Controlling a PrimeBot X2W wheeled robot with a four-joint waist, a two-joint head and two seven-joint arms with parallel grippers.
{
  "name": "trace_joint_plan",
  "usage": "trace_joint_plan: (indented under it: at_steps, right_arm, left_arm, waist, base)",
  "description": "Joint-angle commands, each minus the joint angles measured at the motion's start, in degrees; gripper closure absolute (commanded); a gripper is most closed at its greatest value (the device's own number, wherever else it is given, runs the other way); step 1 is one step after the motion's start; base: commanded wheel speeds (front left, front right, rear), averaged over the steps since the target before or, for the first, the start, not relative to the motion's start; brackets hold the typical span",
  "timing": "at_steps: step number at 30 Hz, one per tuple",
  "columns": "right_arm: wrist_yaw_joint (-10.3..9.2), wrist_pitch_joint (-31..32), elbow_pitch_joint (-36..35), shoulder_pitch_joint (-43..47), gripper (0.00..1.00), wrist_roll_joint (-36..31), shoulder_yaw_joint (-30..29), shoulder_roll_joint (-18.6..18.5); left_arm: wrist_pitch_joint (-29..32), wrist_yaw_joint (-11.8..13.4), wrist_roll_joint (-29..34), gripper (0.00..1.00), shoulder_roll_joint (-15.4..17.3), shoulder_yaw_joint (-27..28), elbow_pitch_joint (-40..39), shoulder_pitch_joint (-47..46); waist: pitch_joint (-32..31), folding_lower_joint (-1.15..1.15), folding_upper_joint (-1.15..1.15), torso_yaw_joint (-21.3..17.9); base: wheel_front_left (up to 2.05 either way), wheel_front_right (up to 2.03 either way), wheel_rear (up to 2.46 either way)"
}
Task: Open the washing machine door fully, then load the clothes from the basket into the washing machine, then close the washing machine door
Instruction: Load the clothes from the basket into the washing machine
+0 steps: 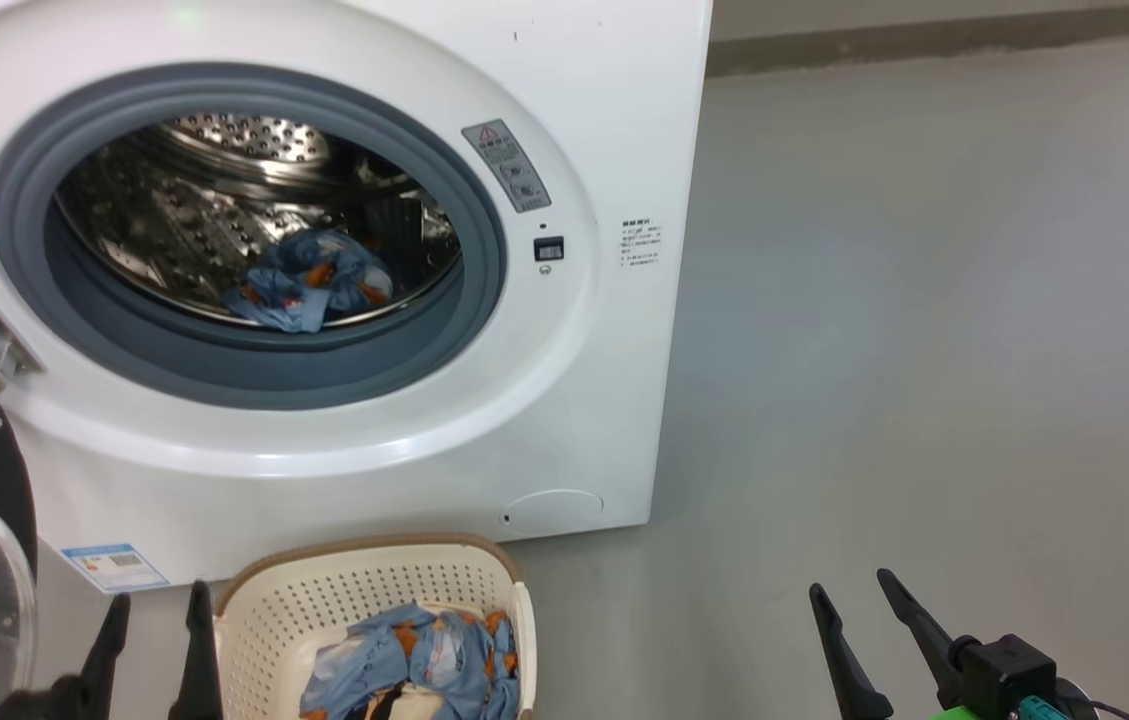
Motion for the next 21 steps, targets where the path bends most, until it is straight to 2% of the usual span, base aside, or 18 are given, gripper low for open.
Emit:
trace_joint_plan:
  at_steps: [1, 8, 21]
  right_arm:
    - [0.35, -0.28, -1.27, -0.59, 0.00, -0.20, 0.99, -0.28]
    - [0.35, -0.28, -1.44, -0.10, 0.00, -0.68, 0.28, -0.28]
    - [0.35, -0.28, -1.59, 0.47, 0.00, -0.45, -0.67, -0.28]
  left_arm:
    - [-0.33, 0.33, 0.51, 0.00, 0.43, 2.25, -2.15, -0.22]
    - [-0.33, 0.71, 0.00, 0.00, -0.42, 3.08, -5.84, 4.43]
    - [-0.33, 1.97, -0.07, 0.00, -1.04, 2.59, -7.56, 7.77]
  waist:
    - [-0.77, 0.00, 0.00, 0.03]
    - [-1.95, 0.00, 0.00, 0.43]
    - [-3.90, 0.00, 0.00, 1.50]
  base:
    - [0.00, 0.00, 0.00]
    - [0.00, 0.00, 0.00]
    - [0.00, 0.00, 0.00]
